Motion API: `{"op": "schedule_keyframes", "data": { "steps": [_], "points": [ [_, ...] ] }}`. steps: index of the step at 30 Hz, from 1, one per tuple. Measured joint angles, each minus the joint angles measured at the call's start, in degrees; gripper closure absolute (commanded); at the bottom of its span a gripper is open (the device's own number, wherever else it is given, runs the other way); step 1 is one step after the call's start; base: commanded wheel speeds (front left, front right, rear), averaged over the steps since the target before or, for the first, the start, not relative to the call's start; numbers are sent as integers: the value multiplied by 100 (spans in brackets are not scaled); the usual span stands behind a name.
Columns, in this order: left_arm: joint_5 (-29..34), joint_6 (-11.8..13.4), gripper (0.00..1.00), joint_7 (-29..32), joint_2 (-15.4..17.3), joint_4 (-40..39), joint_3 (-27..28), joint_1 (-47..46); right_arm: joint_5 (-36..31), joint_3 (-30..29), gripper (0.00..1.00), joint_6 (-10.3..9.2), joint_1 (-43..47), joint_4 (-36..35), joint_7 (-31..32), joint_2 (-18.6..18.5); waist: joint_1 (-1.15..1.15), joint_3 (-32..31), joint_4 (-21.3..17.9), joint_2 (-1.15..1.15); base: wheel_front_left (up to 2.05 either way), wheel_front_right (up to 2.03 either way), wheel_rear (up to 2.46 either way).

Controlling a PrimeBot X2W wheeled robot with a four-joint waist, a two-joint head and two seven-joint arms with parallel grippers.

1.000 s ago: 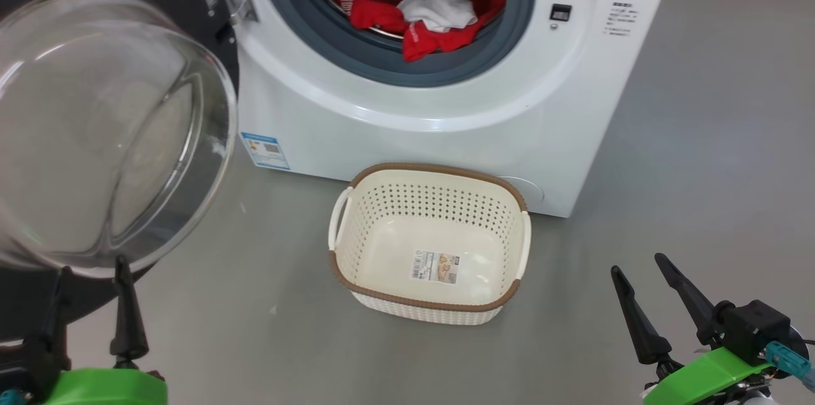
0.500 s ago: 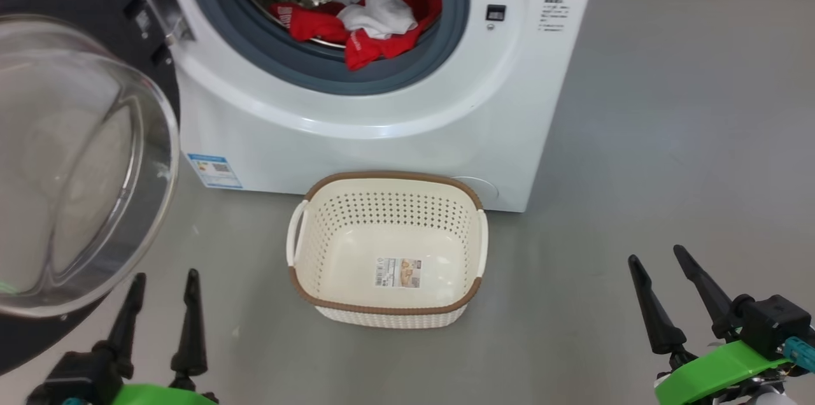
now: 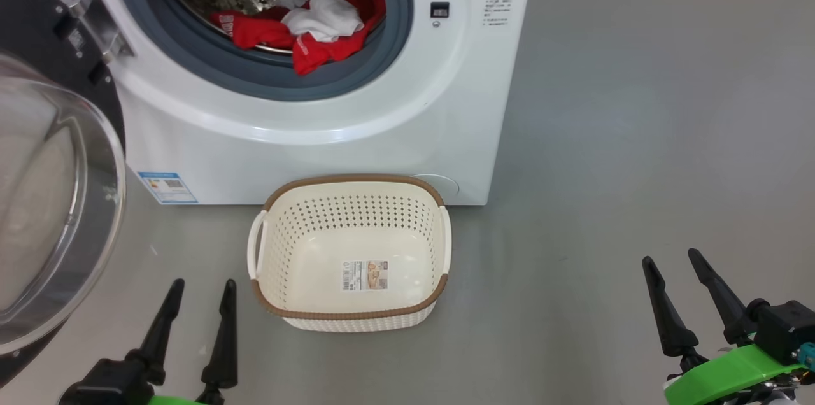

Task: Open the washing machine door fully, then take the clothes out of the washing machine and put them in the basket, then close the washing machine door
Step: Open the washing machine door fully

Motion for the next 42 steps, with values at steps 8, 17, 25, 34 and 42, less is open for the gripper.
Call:
{"op": "schedule_keyframes", "data": {
  "steps": [8,17,25,34,42],
  "points": [
    [-135,0,0,0,25,-105,-234,38,4,-114,0,0,9,-9,0,31,0,8,-206,0,0,0,0],
    [-220,0,0,0,131,-197,-346,133,4,-172,0,0,97,-31,0,48,0,-1,-329,0,0,0,0],
    [-208,0,0,0,133,-330,-311,134,4,-242,0,0,97,-47,0,57,0,-2,-309,0,0,0,0],
    [-194,0,0,0,131,-337,-313,138,4,-247,0,0,97,-63,0,57,0,-15,-266,0,0,0,0],
    [-201,0,0,0,132,-390,-323,138,4,-222,0,0,97,-65,0,57,0,25,-250,0,0,0,0]
  ]
}}
